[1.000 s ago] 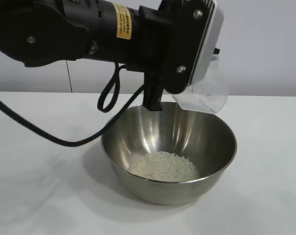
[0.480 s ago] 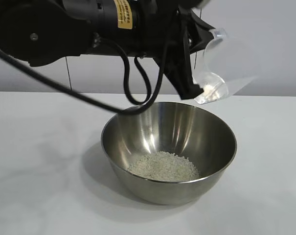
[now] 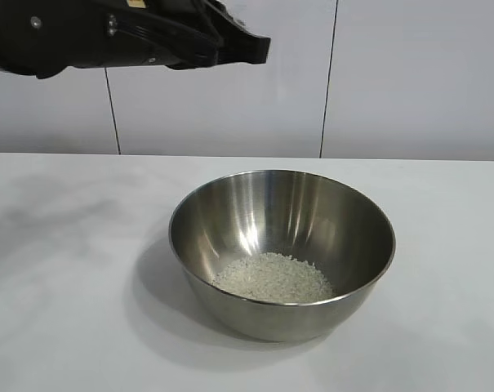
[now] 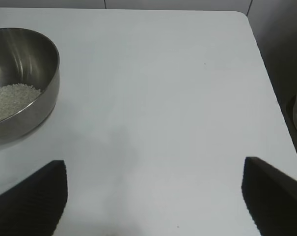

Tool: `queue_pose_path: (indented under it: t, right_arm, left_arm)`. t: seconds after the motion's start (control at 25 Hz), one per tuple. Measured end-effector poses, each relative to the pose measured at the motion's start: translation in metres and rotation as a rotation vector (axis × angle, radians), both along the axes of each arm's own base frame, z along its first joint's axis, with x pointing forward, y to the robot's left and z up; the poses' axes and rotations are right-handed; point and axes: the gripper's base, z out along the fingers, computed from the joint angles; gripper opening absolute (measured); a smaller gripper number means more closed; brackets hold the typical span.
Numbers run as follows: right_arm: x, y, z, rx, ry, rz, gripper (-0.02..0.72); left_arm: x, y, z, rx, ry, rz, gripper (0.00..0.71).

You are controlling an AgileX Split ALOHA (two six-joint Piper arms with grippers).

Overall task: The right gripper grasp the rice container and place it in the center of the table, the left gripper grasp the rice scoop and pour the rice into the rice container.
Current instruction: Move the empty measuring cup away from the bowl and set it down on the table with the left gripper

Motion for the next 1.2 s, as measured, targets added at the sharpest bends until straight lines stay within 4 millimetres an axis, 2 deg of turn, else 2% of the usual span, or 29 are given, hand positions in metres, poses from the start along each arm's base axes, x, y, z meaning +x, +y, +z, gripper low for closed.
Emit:
queue_pose_path:
  t: [0.2, 0.52, 0.72, 1.2]
  right_arm:
    - [0.000, 0.000, 0.000, 0.000, 0.000, 0.000, 0.661]
    - [0.000, 0.000, 0.000, 0.000, 0.000, 0.000, 0.661]
    - [0.000, 0.000, 0.000, 0.000, 0.000, 0.000, 0.661]
    - [0.000, 0.000, 0.000, 0.000, 0.000, 0.000, 0.661]
  left_arm:
    - [0.011, 0.023, -0.005, -0.059, 0.111, 0.120, 0.009]
    - [0.015, 0.058, -0.006, 0.050, 0.152, 0.180, 0.009]
    - [0.008, 0.063, -0.016, 0.086, 0.183, 0.178, 0.009]
    - [0.009, 0.065, -0.015, 0.083, 0.174, 0.185, 0.009]
